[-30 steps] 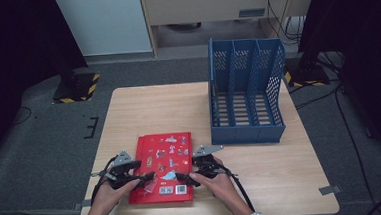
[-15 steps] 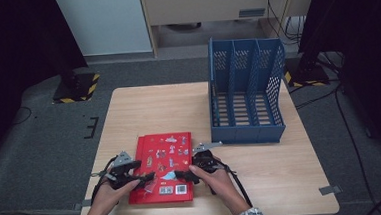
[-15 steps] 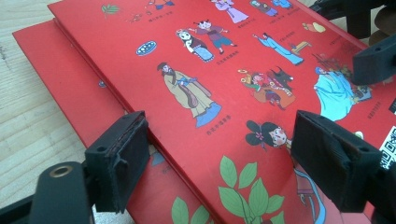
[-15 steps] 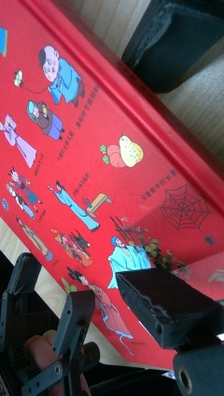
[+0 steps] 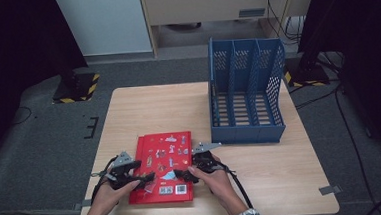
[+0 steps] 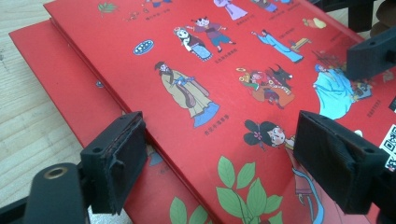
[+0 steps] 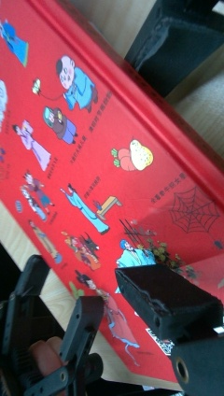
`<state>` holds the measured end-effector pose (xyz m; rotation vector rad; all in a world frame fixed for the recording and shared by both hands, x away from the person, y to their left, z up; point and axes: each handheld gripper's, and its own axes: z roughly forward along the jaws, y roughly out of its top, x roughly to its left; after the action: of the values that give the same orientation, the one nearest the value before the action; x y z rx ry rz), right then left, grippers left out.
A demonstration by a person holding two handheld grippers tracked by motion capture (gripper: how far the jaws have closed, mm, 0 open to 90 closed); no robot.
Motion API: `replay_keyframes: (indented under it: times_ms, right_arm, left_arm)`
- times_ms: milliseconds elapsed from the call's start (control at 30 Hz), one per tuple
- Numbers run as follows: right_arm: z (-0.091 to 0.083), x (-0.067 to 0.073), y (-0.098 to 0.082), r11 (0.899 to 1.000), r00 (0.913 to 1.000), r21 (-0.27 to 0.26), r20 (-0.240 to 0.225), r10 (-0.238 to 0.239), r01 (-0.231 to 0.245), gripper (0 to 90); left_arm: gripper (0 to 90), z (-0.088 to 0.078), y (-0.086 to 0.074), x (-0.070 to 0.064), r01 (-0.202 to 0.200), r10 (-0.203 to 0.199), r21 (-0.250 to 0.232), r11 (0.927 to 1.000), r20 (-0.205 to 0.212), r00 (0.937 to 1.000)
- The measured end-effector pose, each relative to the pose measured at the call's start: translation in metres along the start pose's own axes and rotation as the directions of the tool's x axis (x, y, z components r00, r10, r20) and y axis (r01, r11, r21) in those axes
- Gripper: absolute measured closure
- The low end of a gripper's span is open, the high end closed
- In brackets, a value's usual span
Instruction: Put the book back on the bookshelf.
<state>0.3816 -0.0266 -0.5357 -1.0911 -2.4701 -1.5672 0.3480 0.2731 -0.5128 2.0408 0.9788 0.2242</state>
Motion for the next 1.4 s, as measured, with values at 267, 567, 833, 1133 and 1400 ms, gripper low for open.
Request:
replay_keyframes:
  times_ms: [267,567,833,1133,1400]
  right_arm:
    - [-0.005,0.01,0.011,0.997,0.9969,-0.031,0.027,-0.073,0.074,11.2]
    - [0.001,0.009,0.023,0.997,0.9965,0.005,0.0,-0.083,0.083,11.1]
    - [0.002,0.01,0.029,0.997,0.9973,0.044,0.014,-0.071,0.071,11.9]
    - [0.013,0.012,0.032,0.998,0.999,0.064,0.045,0.004,-0.007,11.7]
    - [0.009,0.013,0.035,0.999,0.9969,-0.004,0.072,0.033,-0.033,26.2]
  left_arm:
    - [16.1,-0.003,-0.001,0.003,0.028,-0.028,-0.019,0.9994,0.018,0.9995]
    - [16.6,-0.005,0.0,0.003,0.015,-0.015,-0.028,0.9995,0.012,0.9998]
    - [16.8,-0.005,-0.001,0.002,0.013,-0.012,-0.034,0.9994,0.009,0.9999]
    - [16.8,-0.004,-0.001,0.001,0.01,-0.009,-0.037,0.9993,0.003,1.0]
    - [12.9,-0.004,0.0,0.0,-0.002,0.001,-0.045,0.999,-0.017,0.9999]
